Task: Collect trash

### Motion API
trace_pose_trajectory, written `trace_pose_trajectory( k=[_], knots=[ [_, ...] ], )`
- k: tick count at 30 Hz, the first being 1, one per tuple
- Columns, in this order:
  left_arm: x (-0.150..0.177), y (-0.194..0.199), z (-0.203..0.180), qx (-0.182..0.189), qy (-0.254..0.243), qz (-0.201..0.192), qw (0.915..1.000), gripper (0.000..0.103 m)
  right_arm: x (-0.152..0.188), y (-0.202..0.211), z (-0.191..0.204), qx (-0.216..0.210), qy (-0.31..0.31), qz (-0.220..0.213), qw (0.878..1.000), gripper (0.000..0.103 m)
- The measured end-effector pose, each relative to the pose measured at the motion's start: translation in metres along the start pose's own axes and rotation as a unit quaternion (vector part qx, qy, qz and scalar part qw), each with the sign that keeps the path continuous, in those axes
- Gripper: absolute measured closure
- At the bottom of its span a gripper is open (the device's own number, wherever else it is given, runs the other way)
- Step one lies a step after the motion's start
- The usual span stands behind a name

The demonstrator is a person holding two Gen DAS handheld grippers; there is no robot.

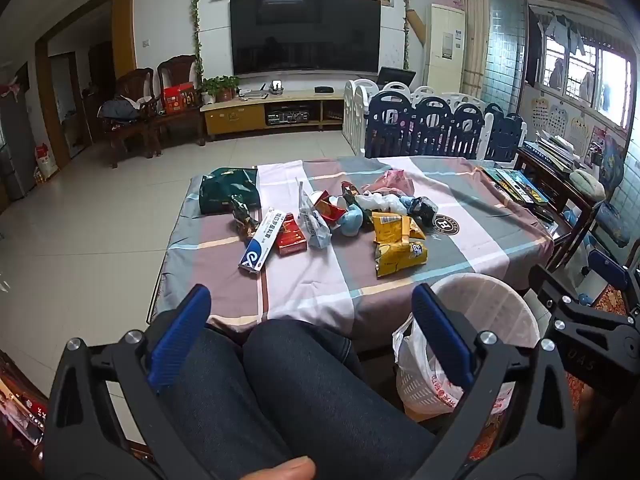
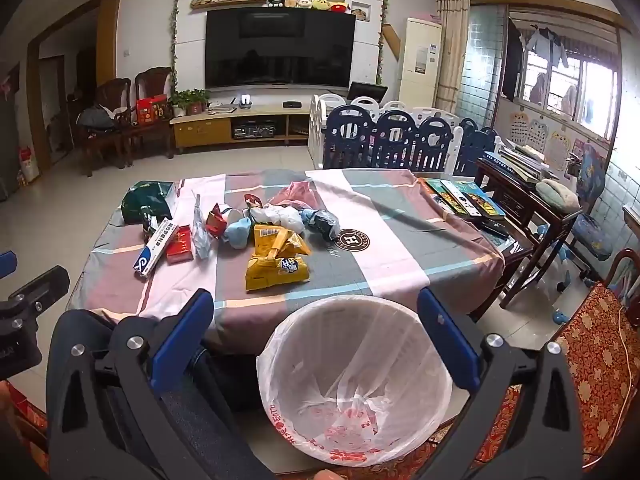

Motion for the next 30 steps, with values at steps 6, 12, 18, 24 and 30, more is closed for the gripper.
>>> trace_pose_trajectory(
  k=[6, 12, 18, 24, 30],
  knots=[
    [-0.0002, 0.0003, 0.0007, -0.004, 0.0, -0.001, 1.0, 0.003, -0.0016, 0.0002, -0.0006, -0.006, -0.01, -0.002, 1.0, 0.003],
    [-0.0023, -0.0004, 0.0023, -0.005, 0.001, -0.003, 1.0, 0.003, -0.0003, -0.0011, -0.0062, -0.018, -0.022, -0.002, 1.0, 0.003],
    [-0.002, 0.0002, 0.0013, -0.006, 0.001, -0.005, 1.0, 0.003, 0.0013, 0.0015, -0.0078, -0.017, -0.023, -0.008, 1.0, 0.003],
    [-0.0019, -0.0001, 0.0022, -0.006, 0.001, -0.003, 1.0, 0.003, 0.001, 0.0015, -0.0068, -0.016, -0.022, -0.008, 1.0, 0.003],
    [0.0007, 0.0002, 0.0015, -0.006, 0.001, -0.003, 1.0, 0.003, 0.0016, 0.0, -0.006, -0.014, -0.021, -0.01, 1.0, 0.003]
  ],
)
Point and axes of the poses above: each gripper's, at about its wrist camera, not at the fingertips, and y roughly against the way its jaws point, z to its left, x to its underside, the point moved 9 cm from there along -y, roughly the way its jaws point, and after that the axes turned 10 degrees about z, right-handed, at the moved point
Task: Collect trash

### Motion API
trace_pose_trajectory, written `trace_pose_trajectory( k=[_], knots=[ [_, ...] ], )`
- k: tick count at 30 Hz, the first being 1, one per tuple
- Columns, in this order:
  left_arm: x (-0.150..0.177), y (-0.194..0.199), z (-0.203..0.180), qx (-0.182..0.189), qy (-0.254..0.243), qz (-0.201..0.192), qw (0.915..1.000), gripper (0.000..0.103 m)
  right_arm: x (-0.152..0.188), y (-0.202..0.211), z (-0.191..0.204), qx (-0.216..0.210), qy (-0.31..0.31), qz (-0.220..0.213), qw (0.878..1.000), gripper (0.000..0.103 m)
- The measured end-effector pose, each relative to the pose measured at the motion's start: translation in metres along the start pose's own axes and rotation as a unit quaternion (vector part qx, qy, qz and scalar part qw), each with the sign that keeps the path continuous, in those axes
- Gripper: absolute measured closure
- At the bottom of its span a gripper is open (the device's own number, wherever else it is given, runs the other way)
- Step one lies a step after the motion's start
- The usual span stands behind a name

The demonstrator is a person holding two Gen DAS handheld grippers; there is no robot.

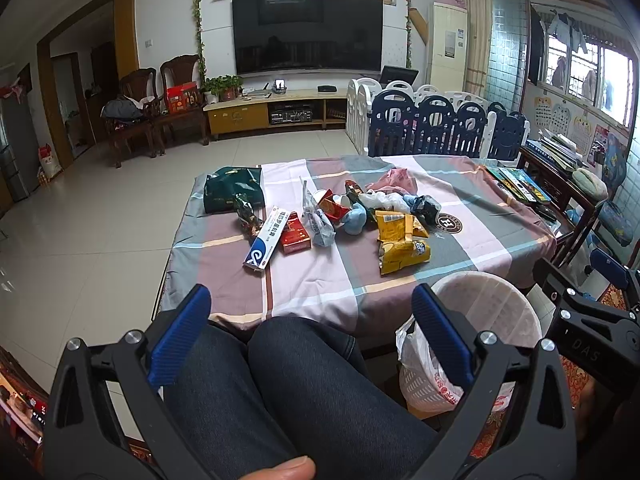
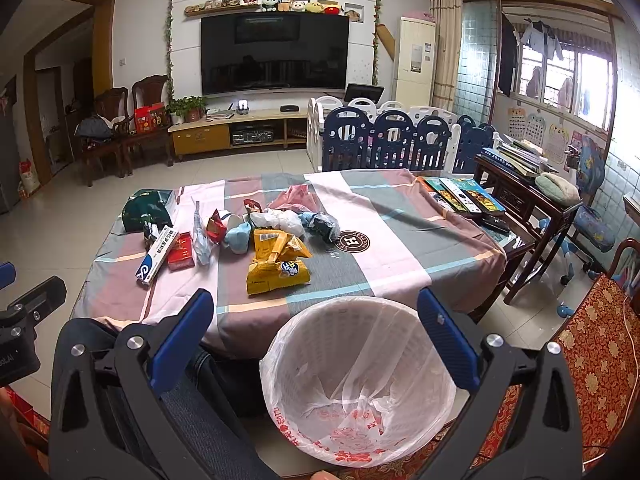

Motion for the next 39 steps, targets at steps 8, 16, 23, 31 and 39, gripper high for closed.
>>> trace_pose_trajectory(
  k=[8, 16, 23, 31, 39],
  knots=[
    [0.008, -0.002, 0.0, 0.001, 0.0, 0.004, 1.0, 0.003, 0.0, 0.001, 0.0, 0.0, 0.0, 0.0, 1.0, 0.003],
    [0.013, -0.005, -0.002, 0.002, 0.0, 0.007, 1.0, 0.003, 0.001, 0.0, 0.0, 0.001, 0.001, 0.001, 1.0, 0.003],
    [0.011, -0.004, -0.001, 0.001, 0.0, 0.007, 1.0, 0.003, 0.003, -0.001, 0.0, 0.002, 0.0, 0.005, 1.0, 0.003],
    [0.009, -0.006, -0.001, 0.002, 0.0, 0.008, 1.0, 0.003, 0.003, -0.003, -0.002, 0.002, -0.003, 0.007, 1.0, 0.003],
    [0.019, -0.006, -0.001, 0.001, 0.0, 0.011, 0.9999, 0.003, 0.004, -0.004, -0.004, 0.003, -0.003, 0.01, 1.0, 0.003]
  ],
)
Point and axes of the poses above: each gripper's, at about its wrist camera, not at the fingertips, and y roughly against the way its jaws point, z to its left, x to its underside, the point moved 9 cm from there along -y, roughly the way its jaws point, and after that the axes turned 10 degrees about z, right-handed, at the moved point
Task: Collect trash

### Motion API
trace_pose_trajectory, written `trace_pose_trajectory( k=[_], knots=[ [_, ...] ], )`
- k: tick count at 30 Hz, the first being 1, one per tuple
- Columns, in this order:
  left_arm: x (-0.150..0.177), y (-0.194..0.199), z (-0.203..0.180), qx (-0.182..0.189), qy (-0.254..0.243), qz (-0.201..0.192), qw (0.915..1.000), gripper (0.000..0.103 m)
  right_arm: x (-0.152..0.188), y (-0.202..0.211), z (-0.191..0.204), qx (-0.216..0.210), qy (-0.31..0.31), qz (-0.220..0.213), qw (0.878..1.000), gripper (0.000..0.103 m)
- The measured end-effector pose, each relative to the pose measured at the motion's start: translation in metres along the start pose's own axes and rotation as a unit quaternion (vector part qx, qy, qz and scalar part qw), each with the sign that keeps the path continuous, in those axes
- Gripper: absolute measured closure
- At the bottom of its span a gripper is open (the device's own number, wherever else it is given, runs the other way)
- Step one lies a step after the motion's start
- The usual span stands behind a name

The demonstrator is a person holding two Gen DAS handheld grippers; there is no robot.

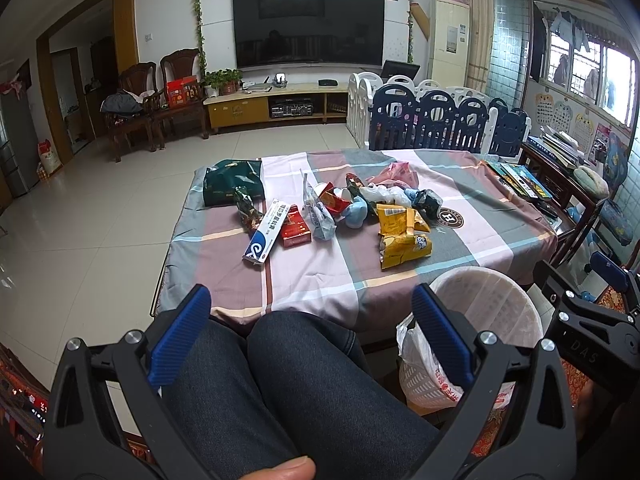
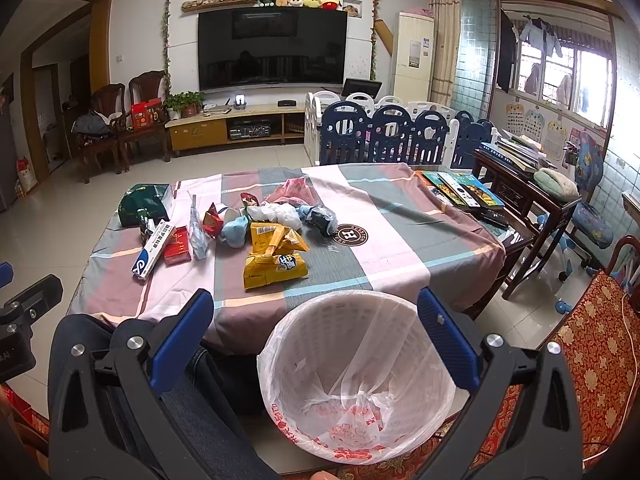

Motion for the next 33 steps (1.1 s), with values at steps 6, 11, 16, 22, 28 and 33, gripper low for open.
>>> trace_pose_trajectory(
  k=[6, 11, 16, 22, 28, 33],
  knots=[
    [0.0, -0.004, 0.001, -0.002, -0.002, 0.003, 1.0, 0.003, 0.0, -0.001, -0.001, 0.001, -0.001, 0.0, 1.0, 0.003],
    [-0.003, -0.006, 0.002, -0.002, -0.001, 0.008, 1.0, 0.003, 0.0, -0.001, 0.0, 0.0, 0.0, 0.001, 1.0, 0.003],
    [-0.003, -0.008, 0.003, -0.002, -0.001, 0.014, 0.9999, 0.003, 0.0, -0.001, -0.001, 0.0, 0.0, 0.0, 1.0, 0.003],
    [-0.003, -0.009, 0.004, -0.003, -0.001, 0.019, 0.9998, 0.003, 0.002, -0.002, -0.001, 0.0, -0.001, 0.003, 1.0, 0.003],
    [-0.003, -0.01, 0.005, -0.004, -0.001, 0.021, 0.9998, 0.003, 0.002, -0.002, -0.001, 0.0, -0.002, 0.003, 1.0, 0.003],
    [-0.002, -0.013, 0.005, -0.003, -0.001, 0.024, 0.9997, 0.003, 0.004, -0.003, -0.001, -0.006, -0.004, 0.0, 1.0, 0.003]
  ],
)
Point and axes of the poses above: each gripper's, at about its wrist camera, not at the fingertips, and y roughly against the way its jaws point, z to its left, x to its underside, the point moved 9 cm from there along -y, roughly the way its jaws point, and after that the axes turned 10 degrees about z, right-handed, at the moved point
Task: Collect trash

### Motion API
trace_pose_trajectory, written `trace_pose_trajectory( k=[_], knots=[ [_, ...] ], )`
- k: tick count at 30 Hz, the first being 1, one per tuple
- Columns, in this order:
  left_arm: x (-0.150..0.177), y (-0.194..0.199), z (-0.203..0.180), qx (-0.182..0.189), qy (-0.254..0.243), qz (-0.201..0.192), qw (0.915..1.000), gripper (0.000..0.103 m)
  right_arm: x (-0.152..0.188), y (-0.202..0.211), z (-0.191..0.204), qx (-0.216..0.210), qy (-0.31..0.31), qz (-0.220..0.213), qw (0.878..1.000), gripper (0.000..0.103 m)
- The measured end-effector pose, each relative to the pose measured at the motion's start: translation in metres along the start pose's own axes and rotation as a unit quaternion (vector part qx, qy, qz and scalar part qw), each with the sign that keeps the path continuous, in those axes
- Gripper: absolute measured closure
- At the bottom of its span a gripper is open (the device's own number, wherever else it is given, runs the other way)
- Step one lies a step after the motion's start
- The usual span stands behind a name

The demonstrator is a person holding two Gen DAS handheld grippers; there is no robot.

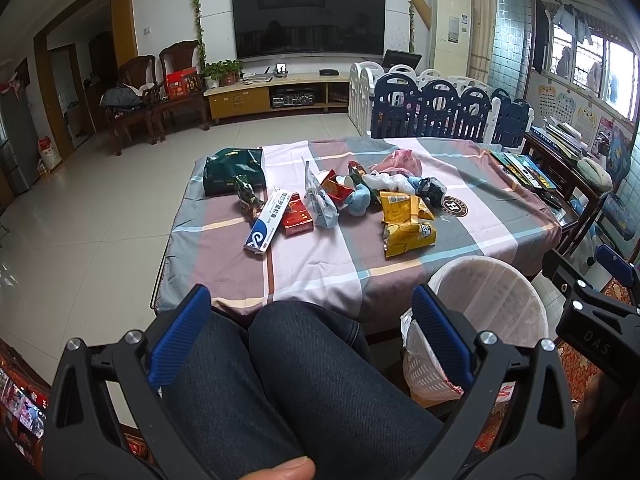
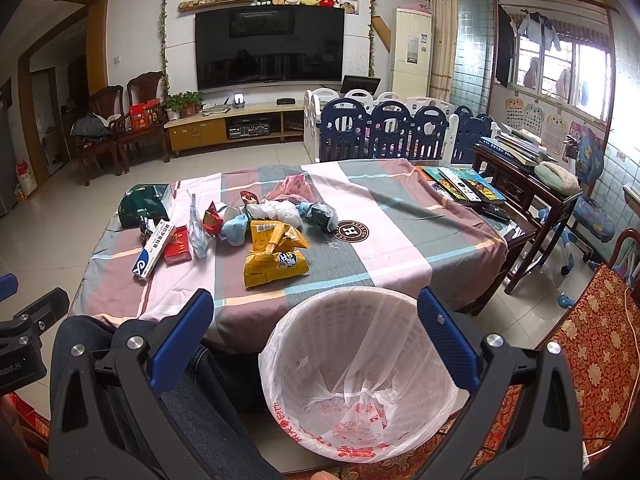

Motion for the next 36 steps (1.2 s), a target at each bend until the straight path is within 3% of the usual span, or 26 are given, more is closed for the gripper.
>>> trace_pose_trajectory(
  k=[29, 36],
  knots=[
    [0.006, -0.017, 0.004, 0.001, 0.006, 0.024, 0.9997, 0.003, 0.001, -0.011, 0.004, 0.008, -0.001, 0.017, 1.0, 0.003],
    [0.008, -0.027, 0.012, 0.003, 0.017, 0.032, 0.9993, 0.003, -0.02, -0.016, -0.002, 0.002, -0.014, -0.003, 1.0, 0.003]
  ],
)
Point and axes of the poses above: each gripper's, at about its wrist camera, not at the fingertips, and y roughly against the way its jaws point, z to its left, x to its underside, the point moved 9 cm from there along -y, roughly the way its jaws point, and after that the axes turned 10 degrees about z, right-handed, at the moved point
